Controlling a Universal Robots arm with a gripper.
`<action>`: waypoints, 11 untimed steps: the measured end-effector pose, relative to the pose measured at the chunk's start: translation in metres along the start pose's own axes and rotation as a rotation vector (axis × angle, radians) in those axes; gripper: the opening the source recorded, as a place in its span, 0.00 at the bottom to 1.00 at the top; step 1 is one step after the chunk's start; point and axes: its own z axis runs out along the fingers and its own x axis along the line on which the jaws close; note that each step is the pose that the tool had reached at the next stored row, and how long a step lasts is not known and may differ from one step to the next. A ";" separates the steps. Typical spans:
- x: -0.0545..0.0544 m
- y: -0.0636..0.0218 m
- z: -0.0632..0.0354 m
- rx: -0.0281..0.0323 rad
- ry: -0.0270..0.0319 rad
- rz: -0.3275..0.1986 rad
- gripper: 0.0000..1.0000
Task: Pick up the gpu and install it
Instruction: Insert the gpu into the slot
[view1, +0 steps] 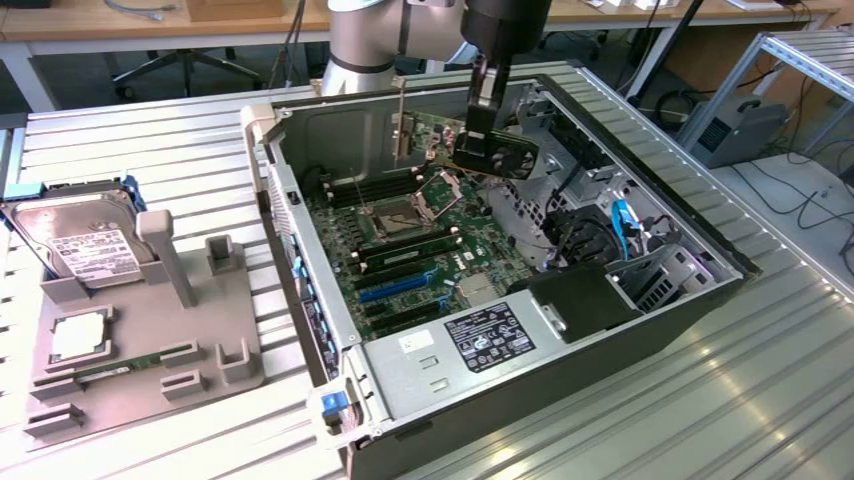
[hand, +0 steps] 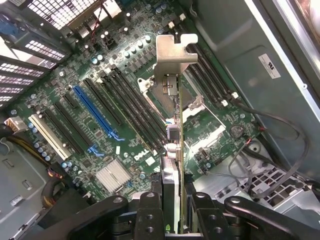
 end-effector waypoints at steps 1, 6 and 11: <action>0.000 0.0000 0.0000 0.0000 -0.0002 -0.003 0.27; 0.000 0.0000 0.0001 -0.0006 -0.0011 -0.019 0.27; 0.000 0.0000 0.0001 -0.0010 -0.0018 -0.033 0.27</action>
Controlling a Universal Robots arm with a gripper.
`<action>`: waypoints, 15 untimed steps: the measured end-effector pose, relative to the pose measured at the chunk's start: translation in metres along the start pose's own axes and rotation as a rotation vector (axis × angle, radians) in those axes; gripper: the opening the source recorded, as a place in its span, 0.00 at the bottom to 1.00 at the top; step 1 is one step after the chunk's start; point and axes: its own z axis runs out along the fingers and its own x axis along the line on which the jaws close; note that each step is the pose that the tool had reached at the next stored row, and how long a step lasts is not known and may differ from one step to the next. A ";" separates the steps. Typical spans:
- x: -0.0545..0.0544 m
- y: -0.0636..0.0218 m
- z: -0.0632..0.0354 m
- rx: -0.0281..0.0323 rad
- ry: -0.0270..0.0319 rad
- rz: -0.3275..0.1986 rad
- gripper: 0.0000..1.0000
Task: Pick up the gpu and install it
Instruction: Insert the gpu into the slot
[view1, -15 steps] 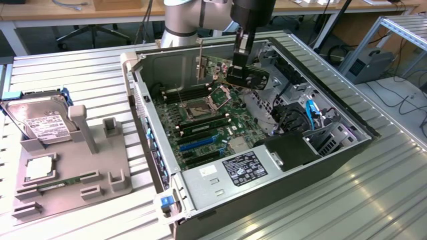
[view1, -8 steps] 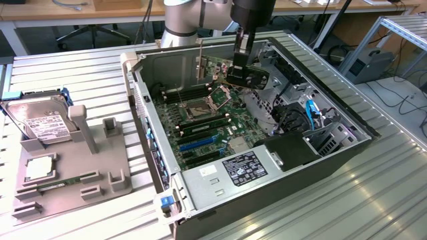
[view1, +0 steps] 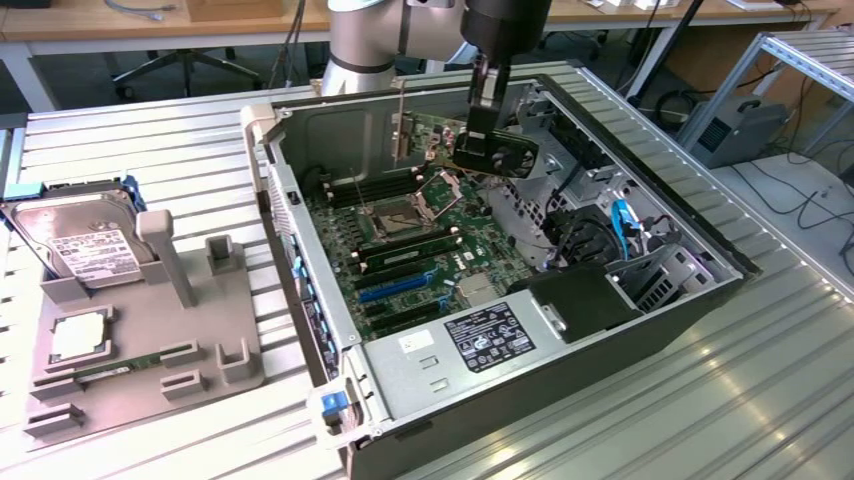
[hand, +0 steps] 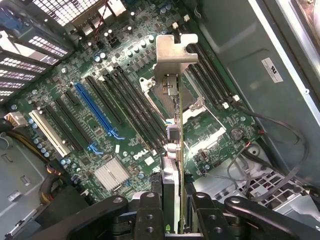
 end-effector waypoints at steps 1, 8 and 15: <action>0.000 0.0000 0.0000 -0.0001 -0.0002 -0.003 0.27; 0.000 0.0000 0.0000 -0.0006 -0.0011 -0.020 0.27; 0.000 0.0000 0.0001 -0.0012 -0.0021 -0.035 0.27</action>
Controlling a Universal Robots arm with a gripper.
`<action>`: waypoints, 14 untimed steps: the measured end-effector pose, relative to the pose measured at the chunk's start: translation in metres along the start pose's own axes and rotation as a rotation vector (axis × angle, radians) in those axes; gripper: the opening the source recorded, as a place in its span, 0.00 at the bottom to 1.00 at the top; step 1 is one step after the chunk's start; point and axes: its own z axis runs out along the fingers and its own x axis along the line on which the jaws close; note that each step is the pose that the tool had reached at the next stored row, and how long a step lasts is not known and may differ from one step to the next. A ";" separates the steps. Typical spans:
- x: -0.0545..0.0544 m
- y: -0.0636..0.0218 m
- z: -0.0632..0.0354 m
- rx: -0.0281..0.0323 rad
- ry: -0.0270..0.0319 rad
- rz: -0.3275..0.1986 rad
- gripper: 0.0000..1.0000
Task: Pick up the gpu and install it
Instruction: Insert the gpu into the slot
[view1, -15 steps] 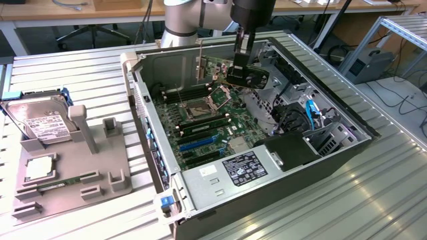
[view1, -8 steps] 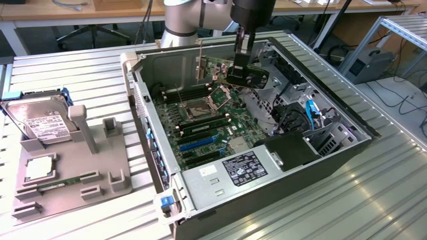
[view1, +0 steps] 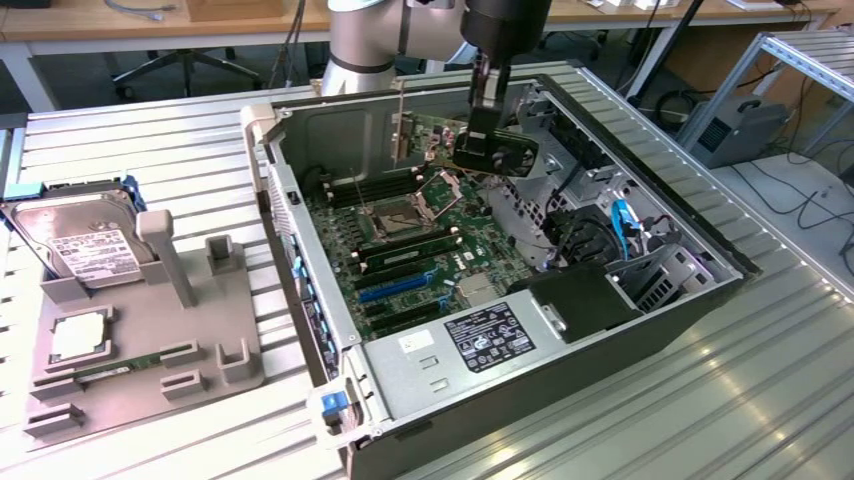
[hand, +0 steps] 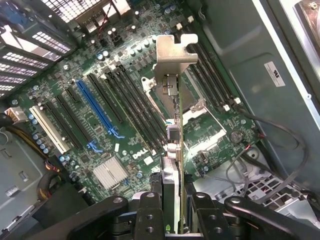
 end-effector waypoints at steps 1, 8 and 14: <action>0.000 0.0000 0.0000 -0.0001 -0.0001 -0.002 0.27; 0.000 0.0000 0.0000 -0.0006 -0.0011 -0.020 0.27; 0.000 0.0000 0.0000 -0.0011 -0.0019 -0.035 0.27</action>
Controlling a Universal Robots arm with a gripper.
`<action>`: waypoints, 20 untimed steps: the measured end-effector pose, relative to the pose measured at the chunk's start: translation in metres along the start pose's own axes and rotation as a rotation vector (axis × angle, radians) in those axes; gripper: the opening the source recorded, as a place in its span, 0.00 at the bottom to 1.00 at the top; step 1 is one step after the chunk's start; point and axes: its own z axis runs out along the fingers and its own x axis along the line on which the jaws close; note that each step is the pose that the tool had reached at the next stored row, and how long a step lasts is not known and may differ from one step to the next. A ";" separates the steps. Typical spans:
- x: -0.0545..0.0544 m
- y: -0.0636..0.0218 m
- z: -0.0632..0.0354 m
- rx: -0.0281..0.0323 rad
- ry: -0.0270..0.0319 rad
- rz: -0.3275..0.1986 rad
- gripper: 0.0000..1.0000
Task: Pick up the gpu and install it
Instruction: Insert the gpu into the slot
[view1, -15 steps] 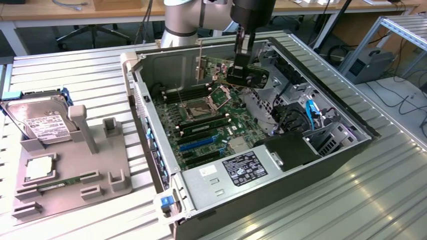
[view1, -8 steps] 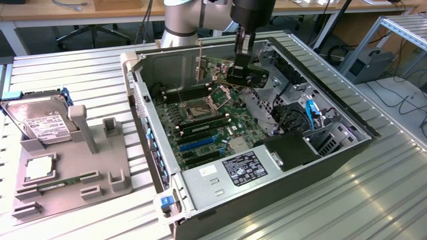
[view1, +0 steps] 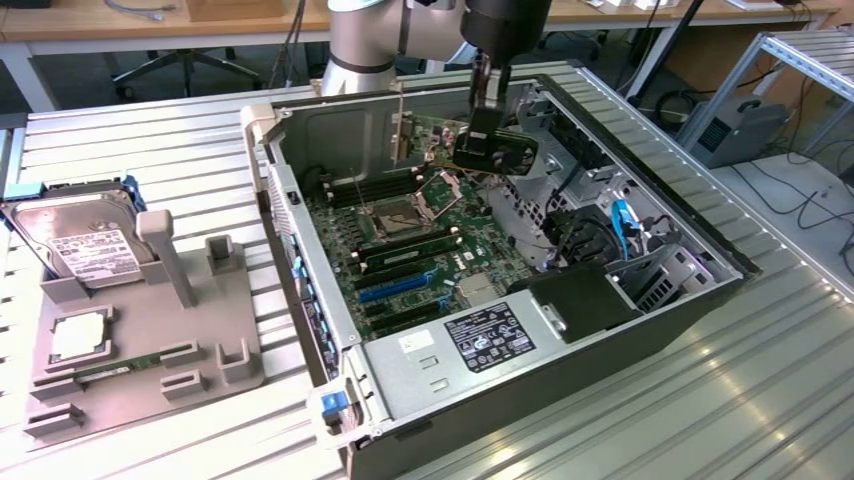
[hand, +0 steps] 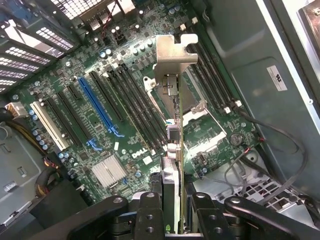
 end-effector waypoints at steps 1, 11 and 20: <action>0.000 0.0000 0.0000 -0.0001 -0.0002 -0.002 0.27; 0.000 0.0000 0.0000 -0.0008 -0.0014 -0.024 0.27; 0.000 0.0000 0.0001 -0.0014 -0.0025 -0.044 0.27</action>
